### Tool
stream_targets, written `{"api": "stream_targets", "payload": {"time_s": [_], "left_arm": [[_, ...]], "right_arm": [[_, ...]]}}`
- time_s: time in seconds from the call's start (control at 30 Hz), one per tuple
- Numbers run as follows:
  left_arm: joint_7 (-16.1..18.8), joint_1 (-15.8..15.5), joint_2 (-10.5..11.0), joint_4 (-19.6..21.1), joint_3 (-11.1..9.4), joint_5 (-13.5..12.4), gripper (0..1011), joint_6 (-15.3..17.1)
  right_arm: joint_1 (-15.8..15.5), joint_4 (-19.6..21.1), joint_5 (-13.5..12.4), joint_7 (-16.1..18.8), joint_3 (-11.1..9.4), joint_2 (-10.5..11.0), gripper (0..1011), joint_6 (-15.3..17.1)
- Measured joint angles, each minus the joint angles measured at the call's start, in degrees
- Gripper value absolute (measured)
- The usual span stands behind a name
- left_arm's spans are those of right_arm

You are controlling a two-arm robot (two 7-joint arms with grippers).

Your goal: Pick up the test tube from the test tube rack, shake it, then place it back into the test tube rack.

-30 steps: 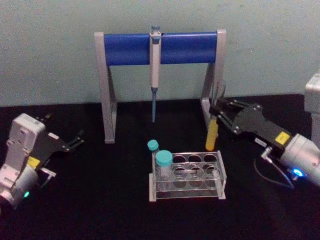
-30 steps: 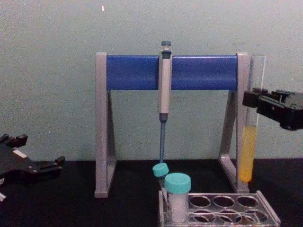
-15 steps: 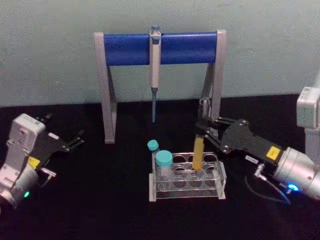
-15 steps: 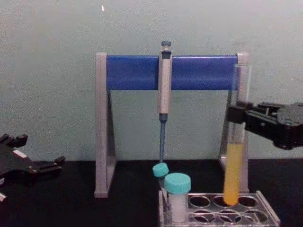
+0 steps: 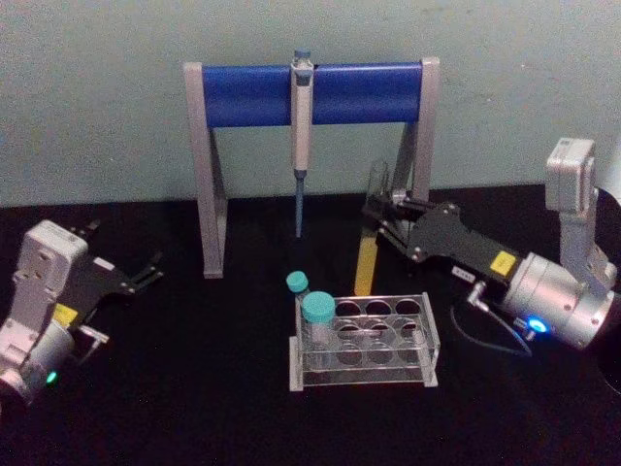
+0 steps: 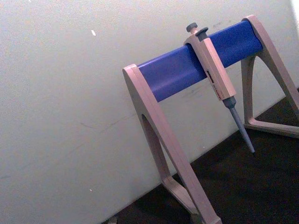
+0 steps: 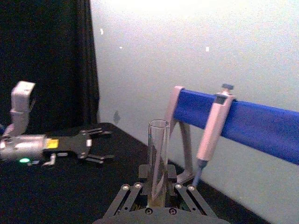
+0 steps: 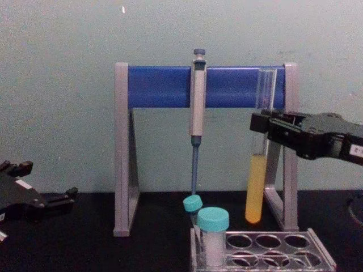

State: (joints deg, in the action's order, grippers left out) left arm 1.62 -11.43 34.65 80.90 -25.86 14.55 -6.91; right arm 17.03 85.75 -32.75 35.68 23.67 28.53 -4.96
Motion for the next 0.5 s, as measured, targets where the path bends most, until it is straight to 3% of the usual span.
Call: {"api": "stream_targets", "payload": {"time_s": [0.27,0.5], "left_arm": [[0.00,0.00,0.00,0.00,0.00,0.00,1010,0.00],[0.00,0.00,0.00,0.00,0.00,-0.01,1009,0.00]], "right_arm": [[2.44,-3.82,0.52,-1.49,-0.33,-1.21,229,-0.20],[2.48,-4.15,0.66,-1.94,-0.84,-1.19,229,-0.14]]}}
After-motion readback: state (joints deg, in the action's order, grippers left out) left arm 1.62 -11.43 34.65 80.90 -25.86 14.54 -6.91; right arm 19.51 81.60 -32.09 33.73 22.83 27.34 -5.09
